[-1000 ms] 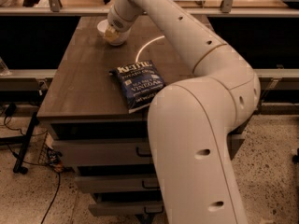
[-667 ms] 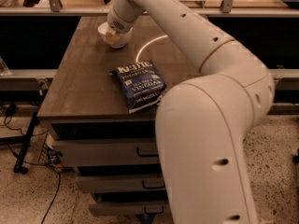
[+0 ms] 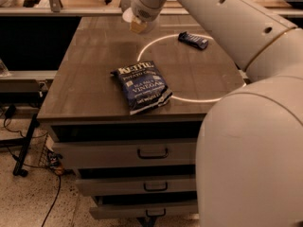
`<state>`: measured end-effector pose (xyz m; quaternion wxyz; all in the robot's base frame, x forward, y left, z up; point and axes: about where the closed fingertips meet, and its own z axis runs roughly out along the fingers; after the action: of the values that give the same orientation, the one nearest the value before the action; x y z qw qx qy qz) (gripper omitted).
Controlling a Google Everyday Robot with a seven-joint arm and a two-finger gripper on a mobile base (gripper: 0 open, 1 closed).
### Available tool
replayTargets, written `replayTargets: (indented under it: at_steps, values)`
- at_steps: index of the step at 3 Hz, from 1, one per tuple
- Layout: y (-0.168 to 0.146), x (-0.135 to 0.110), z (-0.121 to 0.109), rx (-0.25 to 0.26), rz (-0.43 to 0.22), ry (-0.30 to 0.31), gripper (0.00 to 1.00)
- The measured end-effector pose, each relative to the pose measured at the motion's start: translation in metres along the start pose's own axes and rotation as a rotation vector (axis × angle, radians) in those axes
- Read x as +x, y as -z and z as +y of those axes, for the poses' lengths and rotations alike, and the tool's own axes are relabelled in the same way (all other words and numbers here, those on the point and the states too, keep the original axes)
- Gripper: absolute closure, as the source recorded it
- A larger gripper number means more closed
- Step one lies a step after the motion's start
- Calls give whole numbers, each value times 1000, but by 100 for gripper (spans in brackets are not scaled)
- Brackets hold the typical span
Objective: Move white bowl near rxbar blueberry
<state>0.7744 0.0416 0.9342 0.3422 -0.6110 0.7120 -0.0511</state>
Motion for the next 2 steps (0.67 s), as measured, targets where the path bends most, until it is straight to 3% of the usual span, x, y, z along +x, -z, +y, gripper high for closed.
replayTargets:
  at_steps: [1,2]
  values:
    - [0,0,0,0,-1,0,100]
    - [8,19,-11,26,21,-31,100]
